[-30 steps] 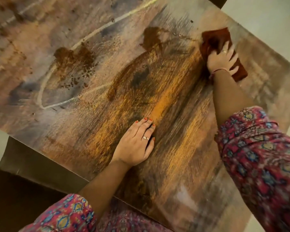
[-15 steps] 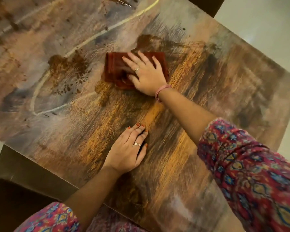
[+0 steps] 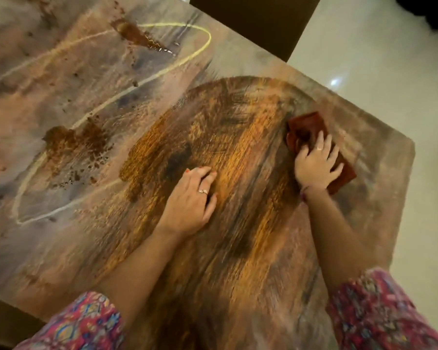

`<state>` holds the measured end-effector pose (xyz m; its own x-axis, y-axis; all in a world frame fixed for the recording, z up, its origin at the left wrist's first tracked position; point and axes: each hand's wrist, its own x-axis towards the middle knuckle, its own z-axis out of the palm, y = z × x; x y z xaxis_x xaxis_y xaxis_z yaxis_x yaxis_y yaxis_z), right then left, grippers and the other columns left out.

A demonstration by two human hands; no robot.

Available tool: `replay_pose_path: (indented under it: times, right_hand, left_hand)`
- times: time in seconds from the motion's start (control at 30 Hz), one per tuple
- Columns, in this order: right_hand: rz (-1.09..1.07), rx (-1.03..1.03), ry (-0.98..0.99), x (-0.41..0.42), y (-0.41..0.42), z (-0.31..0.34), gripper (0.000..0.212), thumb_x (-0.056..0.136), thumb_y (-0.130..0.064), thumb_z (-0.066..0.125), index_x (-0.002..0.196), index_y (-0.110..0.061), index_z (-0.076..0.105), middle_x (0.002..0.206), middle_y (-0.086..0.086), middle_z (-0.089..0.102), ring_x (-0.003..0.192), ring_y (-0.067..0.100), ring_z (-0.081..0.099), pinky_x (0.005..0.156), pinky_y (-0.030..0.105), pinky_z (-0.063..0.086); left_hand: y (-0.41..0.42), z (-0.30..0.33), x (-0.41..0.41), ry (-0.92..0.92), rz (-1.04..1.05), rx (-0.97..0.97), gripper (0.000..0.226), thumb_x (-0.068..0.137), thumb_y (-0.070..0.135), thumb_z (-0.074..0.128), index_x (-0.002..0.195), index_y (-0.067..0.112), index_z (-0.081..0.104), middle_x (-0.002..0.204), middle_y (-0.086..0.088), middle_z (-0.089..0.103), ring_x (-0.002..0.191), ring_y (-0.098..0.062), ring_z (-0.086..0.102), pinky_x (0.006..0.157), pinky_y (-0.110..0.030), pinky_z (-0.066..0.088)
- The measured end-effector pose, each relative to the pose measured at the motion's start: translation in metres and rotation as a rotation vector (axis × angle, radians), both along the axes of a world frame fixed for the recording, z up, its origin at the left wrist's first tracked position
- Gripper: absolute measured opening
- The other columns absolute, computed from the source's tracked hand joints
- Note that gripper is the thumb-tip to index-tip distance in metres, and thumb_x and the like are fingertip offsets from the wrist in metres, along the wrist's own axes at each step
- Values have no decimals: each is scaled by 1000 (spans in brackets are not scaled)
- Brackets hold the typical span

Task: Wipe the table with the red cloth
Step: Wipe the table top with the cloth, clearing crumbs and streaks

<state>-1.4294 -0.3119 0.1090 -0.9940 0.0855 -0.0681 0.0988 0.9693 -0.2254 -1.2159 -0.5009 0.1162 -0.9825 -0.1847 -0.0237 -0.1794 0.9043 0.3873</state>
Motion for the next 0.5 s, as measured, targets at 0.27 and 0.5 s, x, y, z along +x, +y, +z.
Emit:
replay_pose_path:
  times: [0.27,0.5]
  right_hand:
    - [-74,-71,-135,-67,-20,8,55,99,-40,30,152,-31,16,161,-5,8,147,23,1,116,56,0]
    - [755,-5,-45,13,-118,-5,59,93,-40,40,149,-36,23,159,-10,17,147,19,8,115,53,3]
  left_hand:
    - [-15,-1,-23,-62,6,-77,55,94,39,35,130,2,53,132,-15,54,123,-29,49,112,-41,31]
    - [-15,-2,-25,-52,9,-106,53,92,38,42,129,2,54,129,-16,56,122,-30,49,110,-42,32]
